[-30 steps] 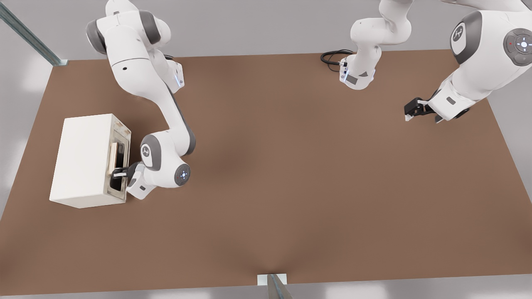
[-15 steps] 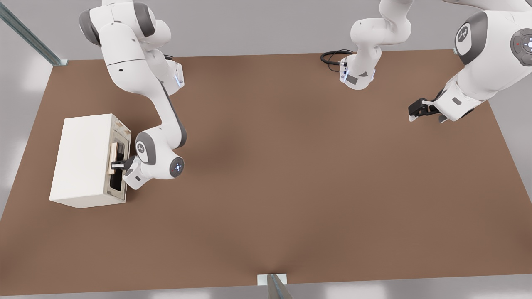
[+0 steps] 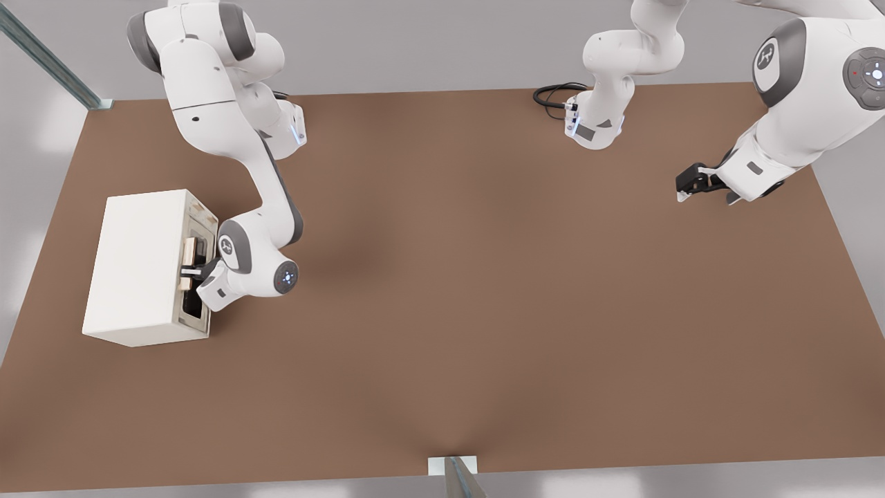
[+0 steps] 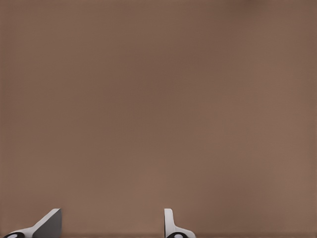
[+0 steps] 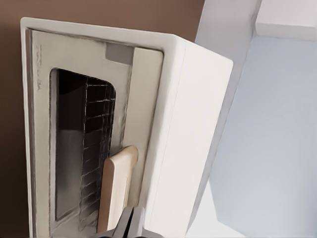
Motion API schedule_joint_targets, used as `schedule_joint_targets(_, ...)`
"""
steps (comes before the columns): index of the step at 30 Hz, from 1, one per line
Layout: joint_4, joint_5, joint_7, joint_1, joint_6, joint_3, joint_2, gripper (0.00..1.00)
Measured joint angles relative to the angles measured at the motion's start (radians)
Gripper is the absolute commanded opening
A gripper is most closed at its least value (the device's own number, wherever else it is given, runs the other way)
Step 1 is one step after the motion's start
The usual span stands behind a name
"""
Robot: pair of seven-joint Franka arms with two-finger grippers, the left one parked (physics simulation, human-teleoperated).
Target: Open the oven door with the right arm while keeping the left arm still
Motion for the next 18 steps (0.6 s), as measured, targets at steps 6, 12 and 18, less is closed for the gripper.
schedule_joint_targets(6, -0.013, 0.000, 0.025, -0.009, -0.001, -0.001, 0.011, 0.21)
schedule_joint_targets(12, -0.032, 0.000, 0.046, -0.007, -0.003, 0.001, 0.013, 0.21)
schedule_joint_targets(18, 0.040, 0.016, 0.059, 0.036, -0.008, 0.008, 0.014, 0.21)
